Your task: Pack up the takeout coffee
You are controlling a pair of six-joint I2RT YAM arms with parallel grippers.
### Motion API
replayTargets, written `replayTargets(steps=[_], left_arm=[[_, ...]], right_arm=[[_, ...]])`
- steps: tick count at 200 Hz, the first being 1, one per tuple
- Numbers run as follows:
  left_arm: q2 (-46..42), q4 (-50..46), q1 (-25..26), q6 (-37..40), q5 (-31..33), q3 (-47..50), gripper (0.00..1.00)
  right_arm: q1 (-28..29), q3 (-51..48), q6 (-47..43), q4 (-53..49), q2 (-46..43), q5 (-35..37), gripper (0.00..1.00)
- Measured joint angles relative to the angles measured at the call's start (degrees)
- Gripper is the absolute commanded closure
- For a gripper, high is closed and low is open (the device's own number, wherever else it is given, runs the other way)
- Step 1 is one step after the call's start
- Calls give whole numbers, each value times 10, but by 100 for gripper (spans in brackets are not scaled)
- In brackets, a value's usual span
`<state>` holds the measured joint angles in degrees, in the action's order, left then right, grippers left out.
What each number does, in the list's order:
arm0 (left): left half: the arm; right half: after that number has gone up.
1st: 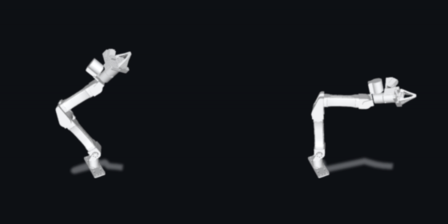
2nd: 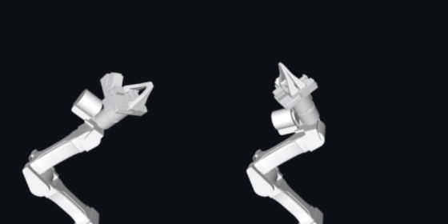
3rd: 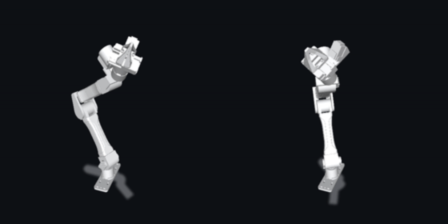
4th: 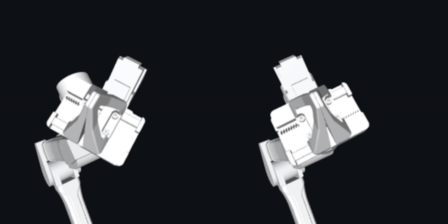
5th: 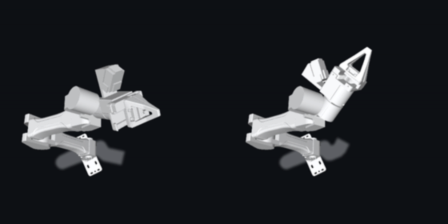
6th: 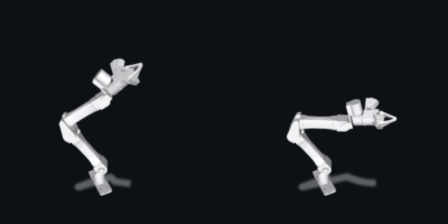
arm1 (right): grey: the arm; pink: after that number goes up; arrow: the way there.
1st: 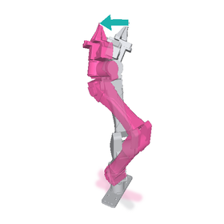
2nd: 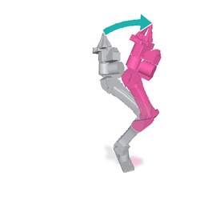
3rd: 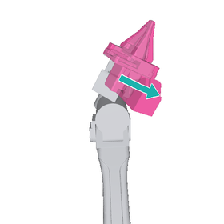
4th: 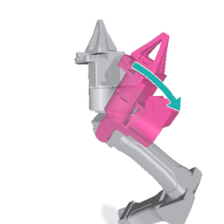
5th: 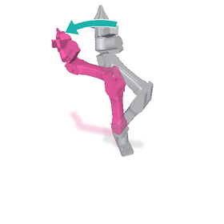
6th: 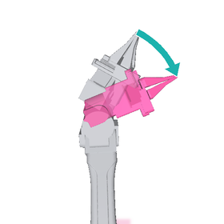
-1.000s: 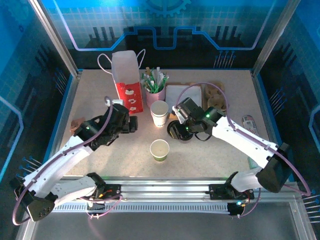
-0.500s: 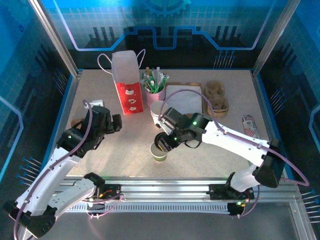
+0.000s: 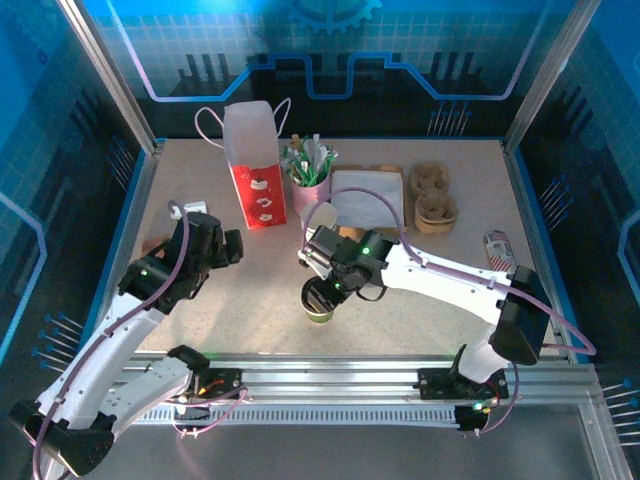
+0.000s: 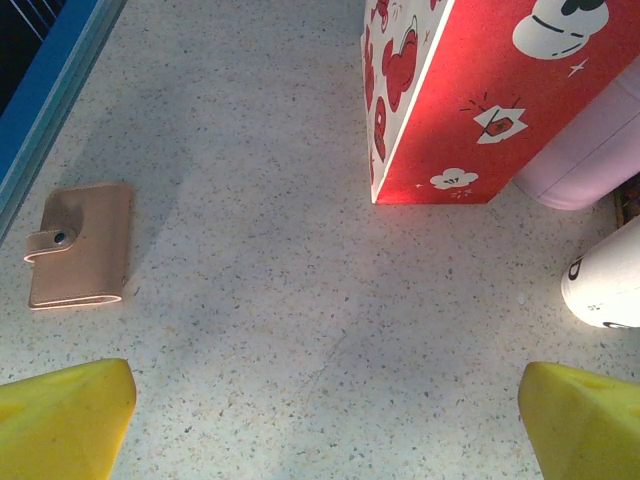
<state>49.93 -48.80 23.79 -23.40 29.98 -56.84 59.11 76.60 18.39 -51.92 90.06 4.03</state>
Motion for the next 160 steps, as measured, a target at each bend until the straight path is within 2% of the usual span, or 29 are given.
replayTargets(steps=[160], left_arm=[[2,2,0,0,-15,0,1]], right_arm=[[8,37,2,-31,43,17,61]])
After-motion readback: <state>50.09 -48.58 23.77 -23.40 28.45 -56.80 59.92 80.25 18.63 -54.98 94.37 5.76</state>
